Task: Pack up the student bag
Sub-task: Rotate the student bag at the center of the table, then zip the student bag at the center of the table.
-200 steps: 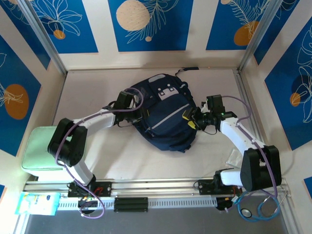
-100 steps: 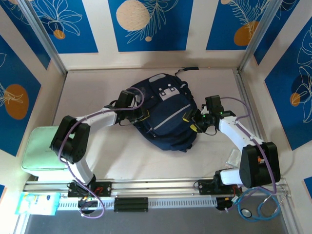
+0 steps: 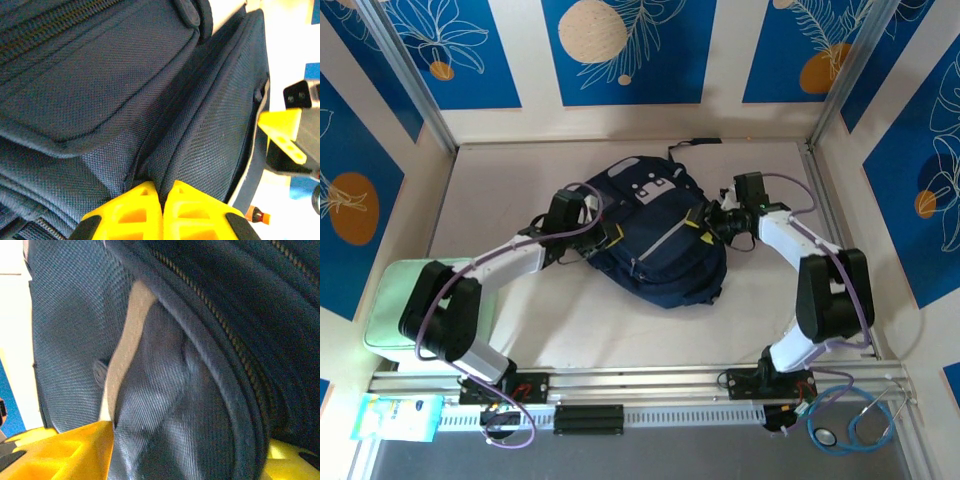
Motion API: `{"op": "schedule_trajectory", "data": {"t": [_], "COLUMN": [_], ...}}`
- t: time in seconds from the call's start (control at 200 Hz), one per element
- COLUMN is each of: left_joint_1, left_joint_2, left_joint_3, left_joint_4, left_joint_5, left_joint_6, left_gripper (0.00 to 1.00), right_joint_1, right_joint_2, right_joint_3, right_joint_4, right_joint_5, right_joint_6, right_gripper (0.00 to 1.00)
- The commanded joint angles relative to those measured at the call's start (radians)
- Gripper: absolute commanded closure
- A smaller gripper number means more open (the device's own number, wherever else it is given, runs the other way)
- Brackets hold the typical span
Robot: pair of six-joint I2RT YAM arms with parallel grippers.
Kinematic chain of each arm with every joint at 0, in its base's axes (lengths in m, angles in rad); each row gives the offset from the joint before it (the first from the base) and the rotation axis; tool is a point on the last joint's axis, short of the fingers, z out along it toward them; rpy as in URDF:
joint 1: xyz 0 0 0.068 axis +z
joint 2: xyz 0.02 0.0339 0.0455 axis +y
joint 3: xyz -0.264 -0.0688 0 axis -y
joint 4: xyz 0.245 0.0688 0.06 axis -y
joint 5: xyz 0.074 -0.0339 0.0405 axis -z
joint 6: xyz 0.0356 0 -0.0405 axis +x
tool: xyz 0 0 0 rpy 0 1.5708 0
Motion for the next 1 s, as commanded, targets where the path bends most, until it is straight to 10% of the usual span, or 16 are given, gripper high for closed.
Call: {"op": "schedule_trajectory", "data": {"t": [0.0,0.52,0.99], "left_joint_1": [-0.013,-0.056,-0.16], "left_joint_2": [-0.037,0.056,0.206], "left_joint_3": [0.005,0.035,0.117], "left_joint_4": [0.105,0.254,0.426], "left_joint_5": [0.007,-0.066,-0.176], "left_joint_6": [-0.046,-0.172,-0.33], "left_gripper": [1.0,1.0,1.0], "right_joint_1": [0.003,0.021,0.574], "right_joint_2": [0.071,-0.227,-0.262], "right_joint_3": [0.088,0.037,0.043], "right_joint_4": [0.065,-0.314,-0.361], "right_joint_5": [-0.058,0.241,0.689], "right_joint_6": [-0.073,-0.197,-0.015], "right_gripper": [0.47,0.4,0.54]}}
